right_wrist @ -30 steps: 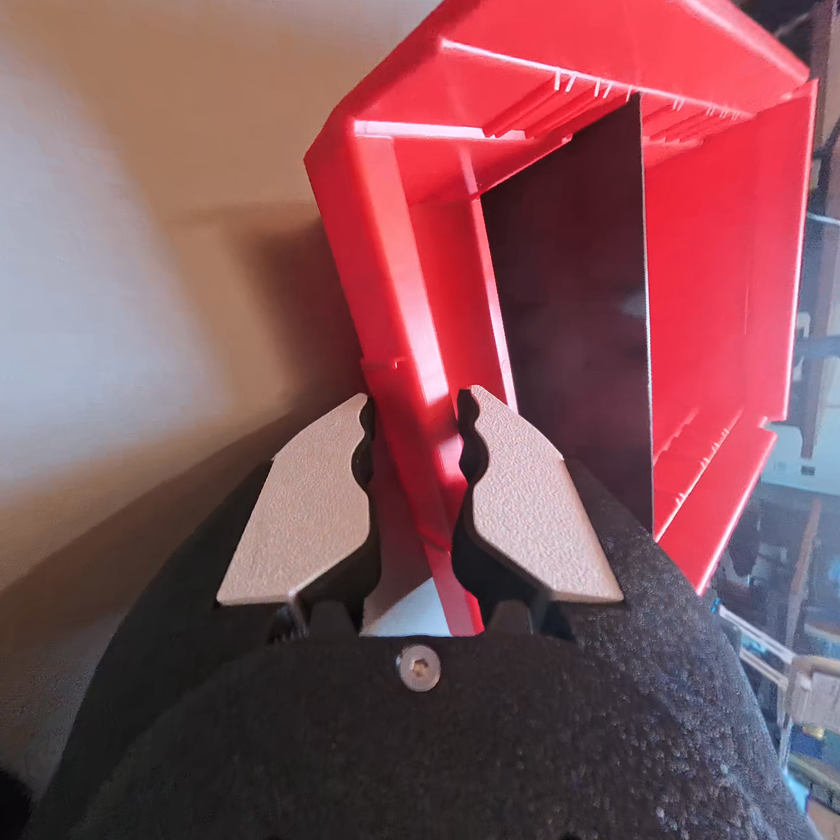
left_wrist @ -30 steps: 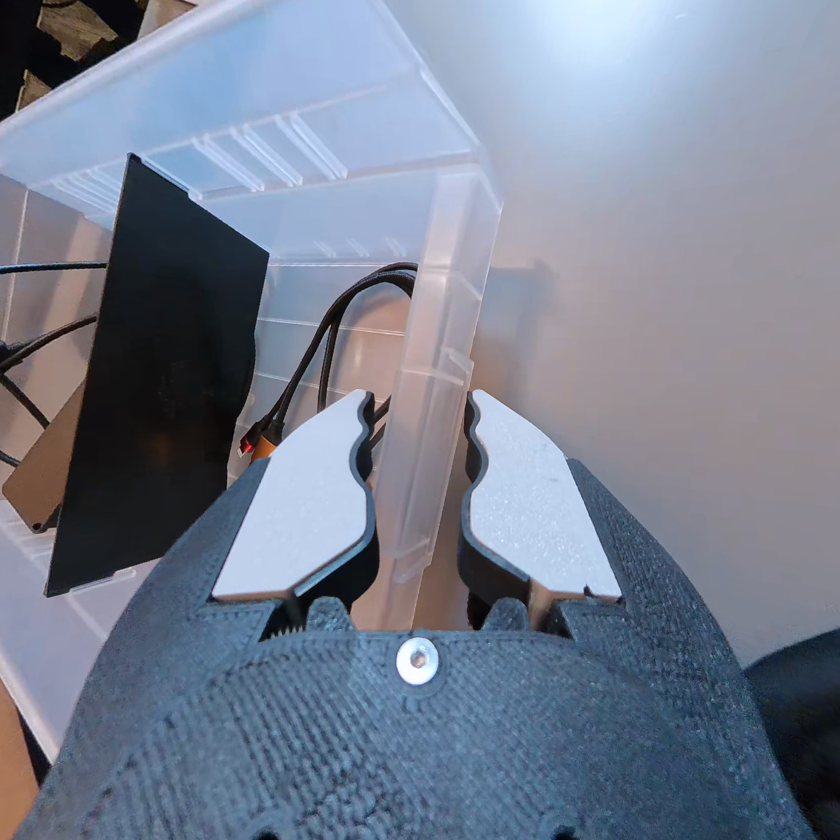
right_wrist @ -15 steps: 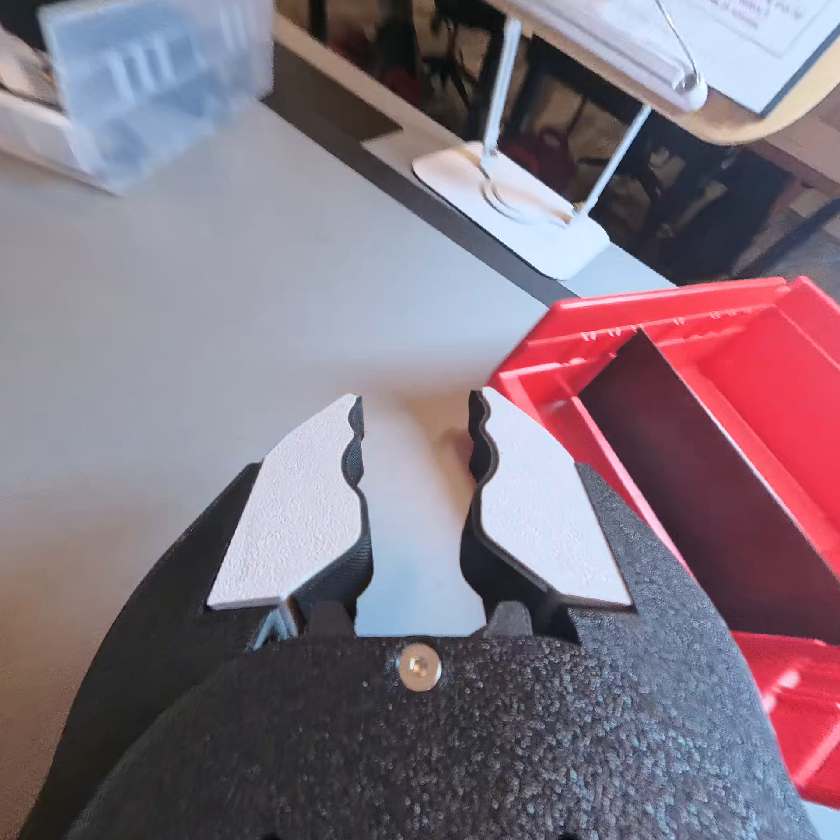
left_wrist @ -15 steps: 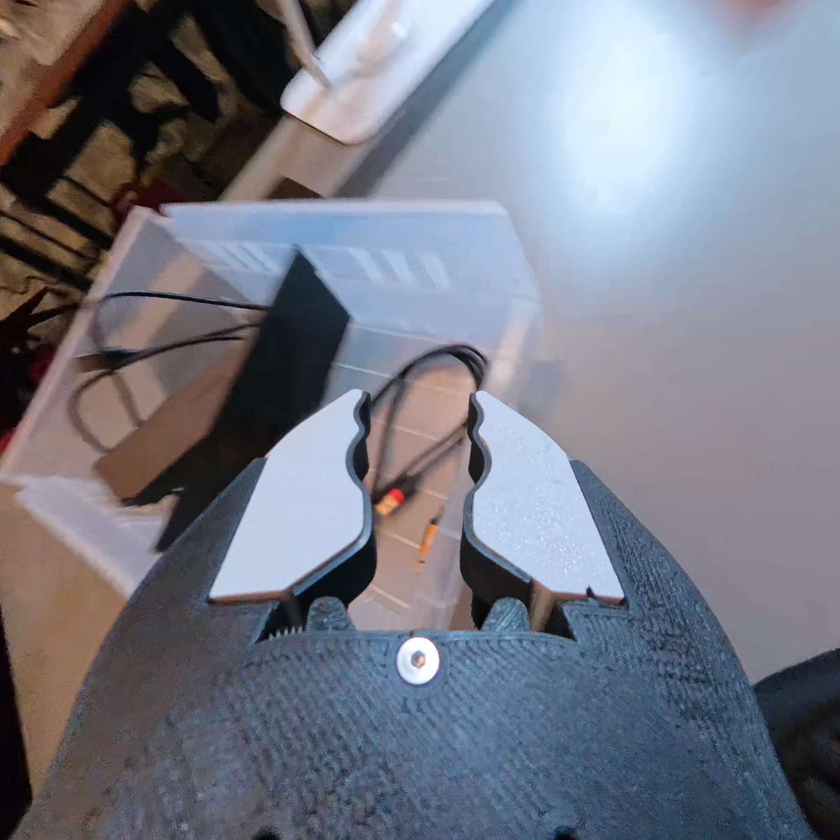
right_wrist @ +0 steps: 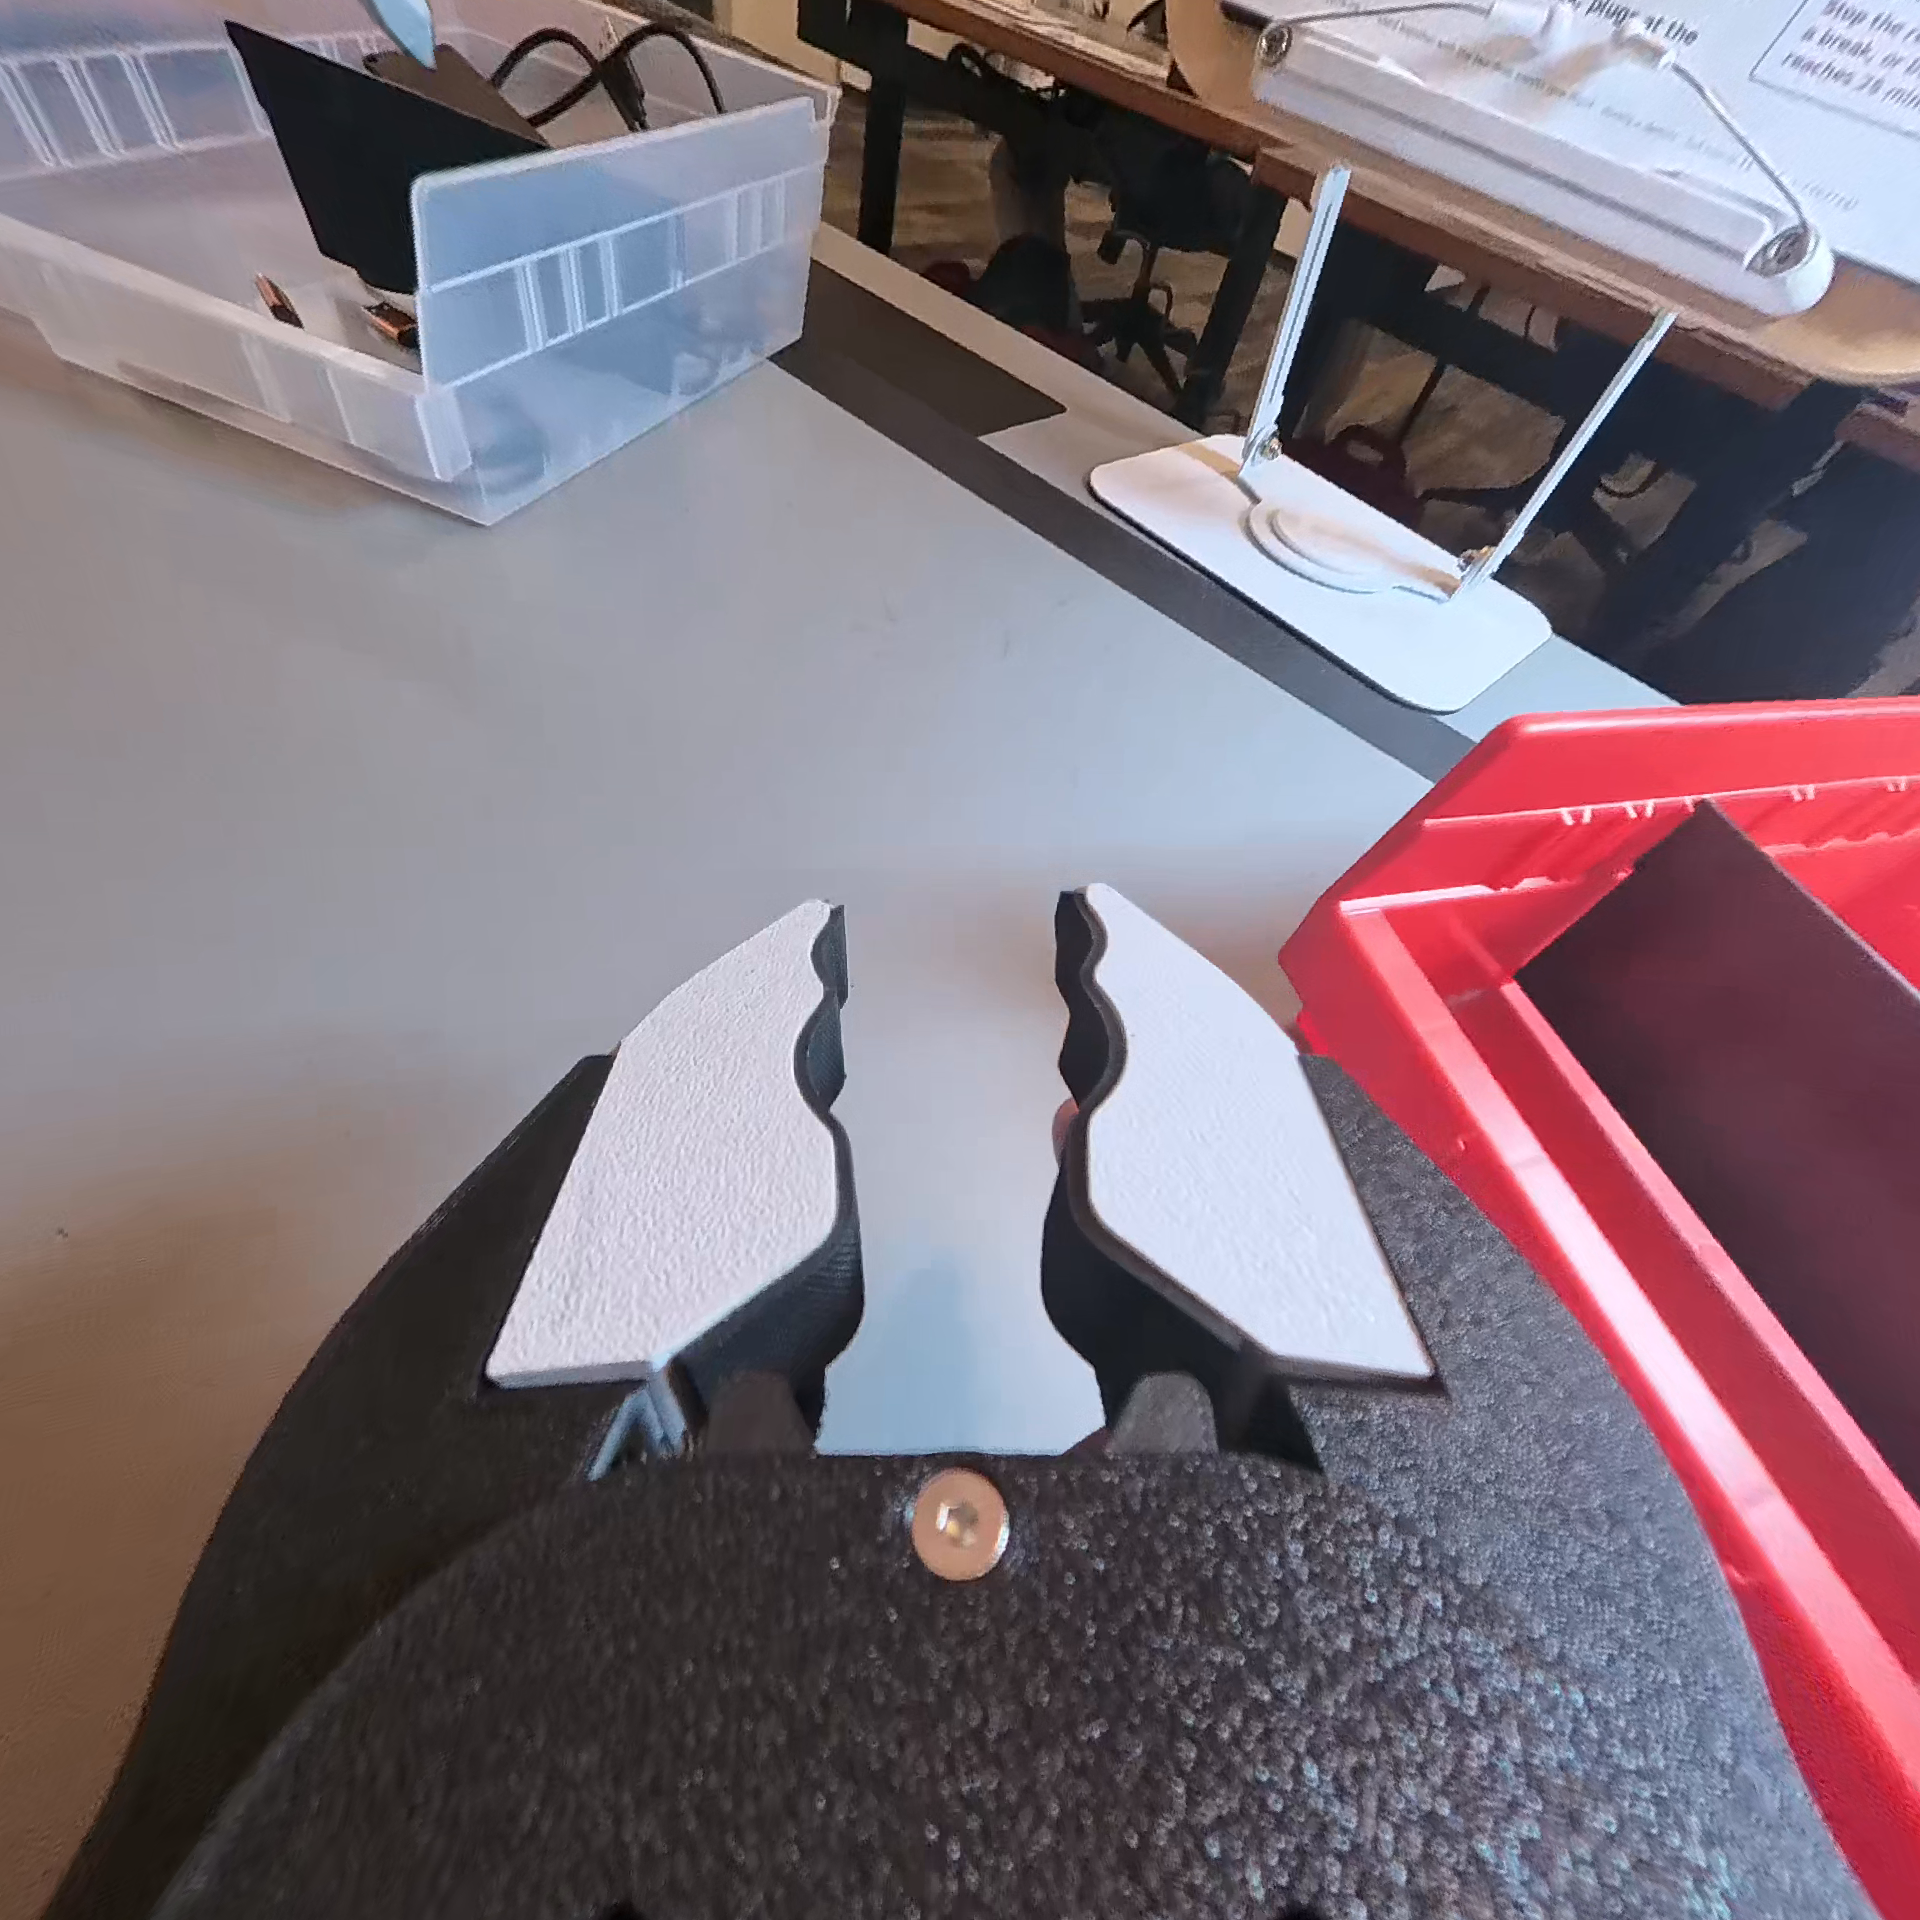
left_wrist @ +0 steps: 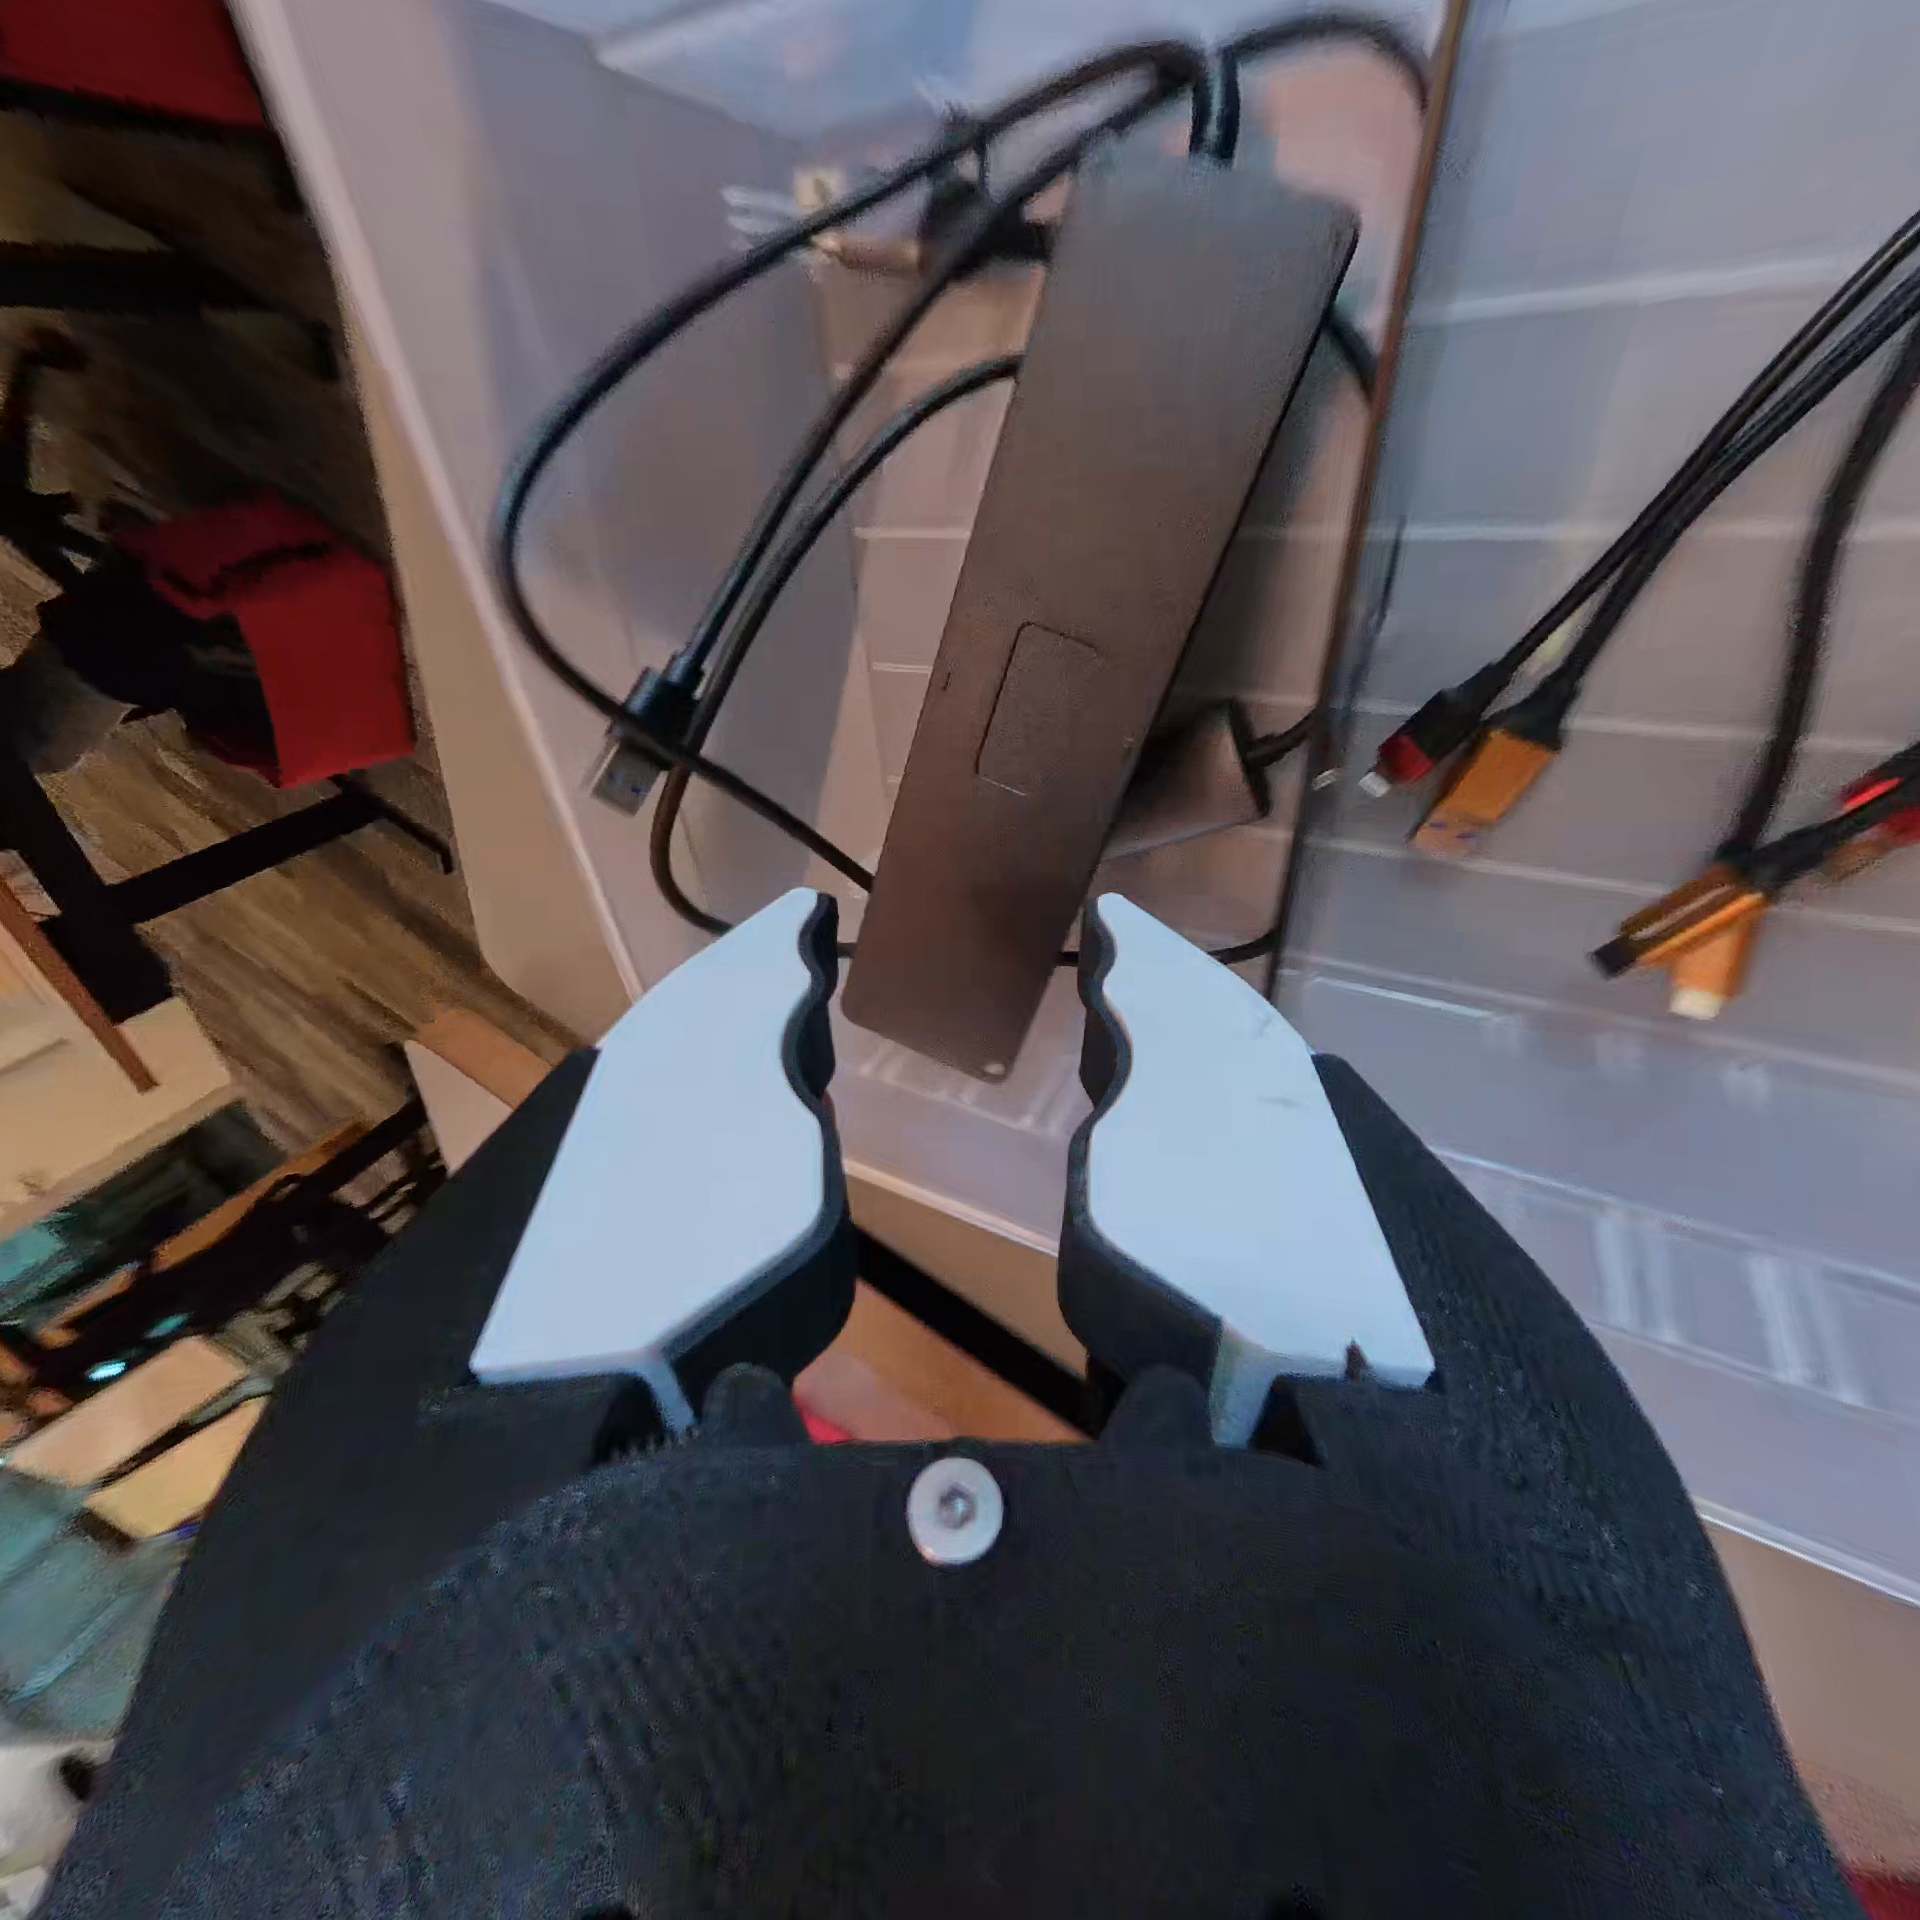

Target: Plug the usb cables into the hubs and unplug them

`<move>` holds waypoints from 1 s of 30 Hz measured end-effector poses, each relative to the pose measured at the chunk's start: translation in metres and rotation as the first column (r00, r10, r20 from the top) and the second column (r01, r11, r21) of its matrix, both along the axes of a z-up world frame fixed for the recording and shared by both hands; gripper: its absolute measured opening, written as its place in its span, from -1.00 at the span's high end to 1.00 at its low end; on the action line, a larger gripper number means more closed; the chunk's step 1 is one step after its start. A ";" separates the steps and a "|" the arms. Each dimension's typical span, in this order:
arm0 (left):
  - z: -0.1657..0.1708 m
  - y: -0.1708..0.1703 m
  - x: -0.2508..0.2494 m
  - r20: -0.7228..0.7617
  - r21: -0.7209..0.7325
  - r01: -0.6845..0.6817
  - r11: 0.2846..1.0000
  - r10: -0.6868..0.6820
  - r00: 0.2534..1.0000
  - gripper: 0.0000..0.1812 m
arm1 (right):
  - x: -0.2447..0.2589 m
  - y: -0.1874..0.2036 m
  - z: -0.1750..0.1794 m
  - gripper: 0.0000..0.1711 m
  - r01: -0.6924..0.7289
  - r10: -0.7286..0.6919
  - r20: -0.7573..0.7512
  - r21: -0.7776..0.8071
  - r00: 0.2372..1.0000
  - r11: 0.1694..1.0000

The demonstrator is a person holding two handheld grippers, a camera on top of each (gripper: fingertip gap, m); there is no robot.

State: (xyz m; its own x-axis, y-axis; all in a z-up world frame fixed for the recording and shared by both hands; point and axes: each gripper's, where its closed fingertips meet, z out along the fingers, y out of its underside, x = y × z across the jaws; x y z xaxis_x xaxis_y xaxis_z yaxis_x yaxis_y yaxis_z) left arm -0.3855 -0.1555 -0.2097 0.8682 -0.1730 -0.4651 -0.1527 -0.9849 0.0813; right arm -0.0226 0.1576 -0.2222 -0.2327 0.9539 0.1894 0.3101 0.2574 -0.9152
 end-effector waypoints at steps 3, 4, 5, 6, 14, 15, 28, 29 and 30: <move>-0.025 -0.002 -0.013 0.059 -0.194 0.019 0.981 -0.008 0.998 0.41 | 0.000 0.004 -0.001 0.56 0.008 -0.008 0.005 -0.021 1.000 1.000; -0.032 -0.002 -0.013 0.099 -0.242 0.019 0.970 0.005 0.995 0.42 | 0.000 0.006 -0.001 0.56 0.011 -0.011 0.006 -0.033 1.000 0.999; -0.035 0.000 -0.013 0.129 -0.268 0.023 0.963 0.012 0.992 0.35 | 0.000 0.007 -0.002 0.57 0.014 -0.013 0.009 -0.044 1.000 0.999; -0.041 0.003 -0.010 0.178 -0.280 0.019 0.960 0.033 0.983 0.33 | 0.000 0.009 -0.003 0.57 0.017 -0.016 0.012 -0.054 1.000 0.998; -0.054 0.011 -0.004 0.325 -0.163 0.008 0.987 0.047 0.945 0.38 | 0.002 0.012 -0.006 0.58 0.020 -0.018 0.023 -0.090 1.000 0.996; -0.045 0.012 -0.007 0.287 -0.125 0.024 0.992 0.013 0.958 0.38 | 0.003 0.011 -0.004 0.58 0.018 -0.016 0.018 -0.091 1.000 0.996; 0.174 0.077 0.173 0.166 0.849 0.107 0.518 -0.453 0.876 0.38 | 0.011 -0.030 0.027 0.59 -0.107 0.096 -0.093 -0.124 0.991 0.987; 0.184 0.083 0.202 0.151 0.909 0.095 0.406 -0.532 0.833 0.39 | 0.012 -0.036 0.030 0.59 -0.126 0.113 -0.107 -0.125 0.988 0.984; 0.191 0.087 0.231 0.132 0.951 0.071 0.301 -0.604 0.786 0.38 | 0.012 -0.042 0.034 0.59 -0.144 0.129 -0.122 -0.121 0.984 0.982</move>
State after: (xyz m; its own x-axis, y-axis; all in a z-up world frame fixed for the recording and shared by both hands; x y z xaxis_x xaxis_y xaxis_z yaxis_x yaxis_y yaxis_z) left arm -0.1546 -0.0683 -0.0189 0.9559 -0.2327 -0.1794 -0.2396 -0.2639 -0.9343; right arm -0.0101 0.1158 -0.1882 -0.3468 0.9327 0.0993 0.1726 0.1675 -0.9706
